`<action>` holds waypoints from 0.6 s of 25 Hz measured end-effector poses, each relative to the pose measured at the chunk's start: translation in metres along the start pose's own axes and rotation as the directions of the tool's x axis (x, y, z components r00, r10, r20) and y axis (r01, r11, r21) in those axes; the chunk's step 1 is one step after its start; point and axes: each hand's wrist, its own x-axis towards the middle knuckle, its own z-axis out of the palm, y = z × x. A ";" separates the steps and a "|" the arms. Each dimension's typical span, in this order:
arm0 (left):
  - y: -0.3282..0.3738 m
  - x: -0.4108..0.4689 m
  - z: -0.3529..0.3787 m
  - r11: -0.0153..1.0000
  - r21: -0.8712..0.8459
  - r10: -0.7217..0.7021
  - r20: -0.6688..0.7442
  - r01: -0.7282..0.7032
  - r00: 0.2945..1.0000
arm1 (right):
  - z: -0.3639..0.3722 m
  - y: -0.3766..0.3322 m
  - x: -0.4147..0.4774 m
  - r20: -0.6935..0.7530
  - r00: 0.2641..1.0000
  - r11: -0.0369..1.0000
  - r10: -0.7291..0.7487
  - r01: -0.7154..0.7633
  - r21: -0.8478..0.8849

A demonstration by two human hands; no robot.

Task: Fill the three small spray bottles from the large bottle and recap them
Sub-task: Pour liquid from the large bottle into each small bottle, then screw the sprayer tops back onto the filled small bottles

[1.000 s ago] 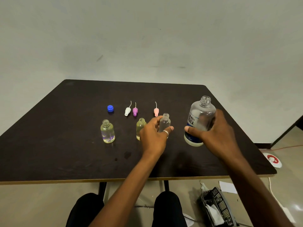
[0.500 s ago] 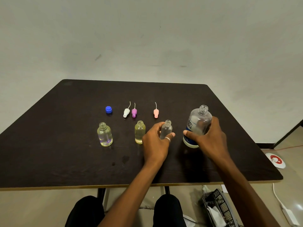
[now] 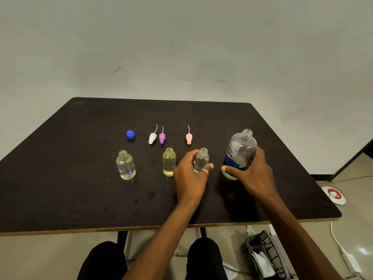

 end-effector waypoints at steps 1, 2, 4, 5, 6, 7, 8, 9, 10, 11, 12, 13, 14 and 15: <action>0.000 0.000 0.000 1.000 0.022 -0.020 0.005 0.020 1.000 | -0.002 0.001 -0.001 0.021 1.000 1.000 0.006 -0.006 0.003; 0.002 -0.002 -0.001 0.998 0.055 -0.044 0.015 0.044 0.999 | -0.004 0.002 -0.002 0.035 0.999 1.000 0.012 -0.012 0.006; 0.008 -0.010 -0.006 0.988 0.145 -0.064 0.027 0.060 0.998 | -0.013 0.000 -0.007 0.027 0.999 1.000 0.031 -0.031 0.001; 0.013 -0.016 -0.010 0.979 0.198 -0.048 0.033 0.041 0.998 | -0.018 -0.003 -0.011 0.004 1.000 1.000 0.029 -0.029 -0.009; 0.018 -0.025 -0.016 0.968 0.250 -0.019 0.038 0.009 0.999 | -0.023 -0.006 -0.016 -0.031 0.999 1.000 0.007 -0.007 -0.021; 0.024 -0.033 -0.021 0.956 0.292 0.023 0.041 -0.034 0.999 | -0.028 -0.011 -0.022 -0.078 0.997 0.999 -0.030 0.027 -0.038; 0.028 -0.041 -0.027 0.945 0.319 0.067 0.041 -0.077 0.997 | -0.033 -0.018 -0.028 -0.134 0.988 0.996 -0.076 0.069 -0.054; 0.032 -0.047 -0.034 0.938 0.328 0.106 0.037 -0.112 0.994 | -0.037 -0.026 -0.034 -0.203 0.972 0.992 -0.120 0.109 -0.062; 0.034 -0.051 -0.042 0.933 0.333 0.134 0.035 -0.138 0.990 | -0.039 -0.036 -0.041 -0.278 0.946 0.986 -0.165 0.153 -0.065; 0.033 -0.052 -0.048 0.925 0.345 0.157 0.036 -0.159 0.987 | -0.040 -0.046 -0.047 -0.350 0.912 0.977 -0.214 0.203 -0.071; 0.031 -0.052 -0.056 0.914 0.364 0.179 0.032 -0.178 0.983 | -0.040 -0.058 -0.053 -0.404 0.873 0.962 -0.272 0.261 -0.084; 0.028 -0.051 -0.065 0.906 0.377 0.202 0.019 -0.195 0.979 | -0.038 -0.071 -0.058 -0.428 0.839 0.940 -0.337 0.327 -0.101; 0.025 -0.049 -0.075 0.902 0.376 0.229 -0.002 -0.212 0.973 | -0.034 -0.083 -0.064 -0.423 0.811 0.912 -0.404 0.395 -0.113; 0.022 -0.046 -0.086 0.900 0.368 0.263 -0.030 -0.233 0.964 | -0.030 -0.095 -0.068 -0.396 0.790 0.879 -0.468 0.462 -0.118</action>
